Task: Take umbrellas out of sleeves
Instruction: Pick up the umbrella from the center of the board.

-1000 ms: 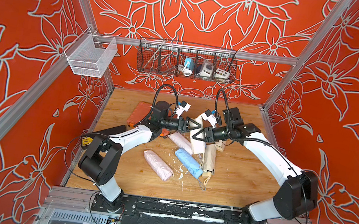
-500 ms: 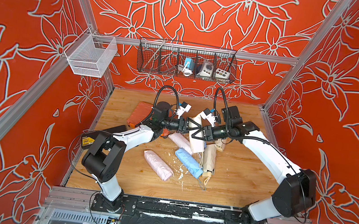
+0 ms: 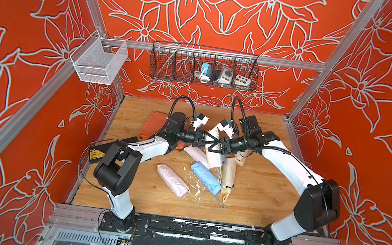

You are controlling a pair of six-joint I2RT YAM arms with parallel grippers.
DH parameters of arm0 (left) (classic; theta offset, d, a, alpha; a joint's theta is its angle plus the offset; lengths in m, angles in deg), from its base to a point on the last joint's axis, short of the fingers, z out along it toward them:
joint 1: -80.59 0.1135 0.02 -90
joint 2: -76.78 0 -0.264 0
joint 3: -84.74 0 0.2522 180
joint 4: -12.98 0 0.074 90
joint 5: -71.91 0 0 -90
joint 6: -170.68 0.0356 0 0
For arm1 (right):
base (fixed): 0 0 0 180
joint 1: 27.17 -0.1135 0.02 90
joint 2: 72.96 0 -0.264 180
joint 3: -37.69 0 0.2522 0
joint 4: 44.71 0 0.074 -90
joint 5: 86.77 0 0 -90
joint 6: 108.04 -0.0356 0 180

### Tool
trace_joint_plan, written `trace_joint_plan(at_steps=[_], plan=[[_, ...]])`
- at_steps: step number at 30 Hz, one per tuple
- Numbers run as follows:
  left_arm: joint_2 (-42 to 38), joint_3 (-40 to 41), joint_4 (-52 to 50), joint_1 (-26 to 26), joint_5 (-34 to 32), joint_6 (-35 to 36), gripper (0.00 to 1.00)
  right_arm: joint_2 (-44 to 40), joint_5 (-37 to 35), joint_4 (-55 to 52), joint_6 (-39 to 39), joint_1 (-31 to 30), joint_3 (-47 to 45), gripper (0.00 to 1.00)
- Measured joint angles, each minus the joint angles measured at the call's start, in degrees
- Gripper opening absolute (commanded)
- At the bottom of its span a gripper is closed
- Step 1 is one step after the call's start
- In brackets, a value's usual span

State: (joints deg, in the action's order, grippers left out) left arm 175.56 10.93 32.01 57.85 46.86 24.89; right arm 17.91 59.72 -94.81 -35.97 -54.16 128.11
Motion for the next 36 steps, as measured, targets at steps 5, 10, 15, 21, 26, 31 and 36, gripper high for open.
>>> trace_joint_plan(at_steps=[5, 10, 15, 21, 26, 31, 36], plan=[[0.42, 0.00, 0.76, 0.44, 0.31, -1.51, 0.33, 0.00, -0.09, -0.50, 0.70, 0.00, 0.98, 0.77], [0.44, 0.07, 0.79, 1.11, 0.28, -2.60, 0.33, -0.09, -1.03, -1.09, 0.98, 0.02, 1.66, 0.86], [0.44, 0.63, 1.64, 2.40, -0.04, -4.50, 0.33, -0.83, -3.91, -2.29, 0.63, 0.87, 1.81, 0.86], [0.44, 3.87, 3.63, 4.42, -2.14, -8.22, 0.33, -6.60, -8.66, -0.46, -5.31, 6.01, 1.44, 0.86], [0.44, 7.85, 7.39, 6.16, -4.61, -12.31, 0.33, -10.99, -6.32, 5.22, -14.40, 10.99, -0.46, 0.84], [0.44, 13.68, 16.63, 7.82, -7.43, -20.85, 0.33, -11.37, -4.59, 7.17, -20.65, 10.86, -3.28, 0.78], [0.46, 16.17, 24.68, 8.35, -10.16, -28.37, 0.33, -14.60, -5.70, 10.86, -28.59, 9.86, -12.20, 0.72]])
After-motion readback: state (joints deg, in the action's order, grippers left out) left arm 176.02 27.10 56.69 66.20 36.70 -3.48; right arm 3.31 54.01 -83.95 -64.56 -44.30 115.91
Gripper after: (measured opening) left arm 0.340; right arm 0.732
